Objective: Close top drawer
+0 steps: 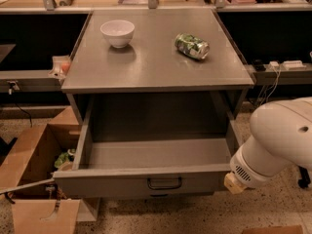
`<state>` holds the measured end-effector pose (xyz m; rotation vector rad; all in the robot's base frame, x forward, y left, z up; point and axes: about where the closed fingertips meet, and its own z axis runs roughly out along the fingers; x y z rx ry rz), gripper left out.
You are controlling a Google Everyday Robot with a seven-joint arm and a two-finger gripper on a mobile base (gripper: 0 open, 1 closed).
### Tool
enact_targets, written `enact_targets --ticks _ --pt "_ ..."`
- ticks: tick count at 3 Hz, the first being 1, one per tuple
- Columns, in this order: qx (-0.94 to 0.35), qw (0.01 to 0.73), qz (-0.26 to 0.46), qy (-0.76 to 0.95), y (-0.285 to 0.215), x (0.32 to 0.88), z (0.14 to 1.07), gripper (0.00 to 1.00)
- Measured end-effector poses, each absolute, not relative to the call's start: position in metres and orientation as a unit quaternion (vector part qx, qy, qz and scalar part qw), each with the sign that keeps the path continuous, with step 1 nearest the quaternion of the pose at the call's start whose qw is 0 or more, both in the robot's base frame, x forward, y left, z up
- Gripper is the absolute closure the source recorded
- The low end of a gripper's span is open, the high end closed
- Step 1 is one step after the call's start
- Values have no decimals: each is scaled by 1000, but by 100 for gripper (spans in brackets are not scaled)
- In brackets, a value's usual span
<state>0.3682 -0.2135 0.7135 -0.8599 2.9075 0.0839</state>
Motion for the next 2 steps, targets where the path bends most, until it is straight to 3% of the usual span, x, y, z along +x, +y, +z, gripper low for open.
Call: enact_targets --ticks 2 --pt "-279 69 29 957 -198 402 680 100"
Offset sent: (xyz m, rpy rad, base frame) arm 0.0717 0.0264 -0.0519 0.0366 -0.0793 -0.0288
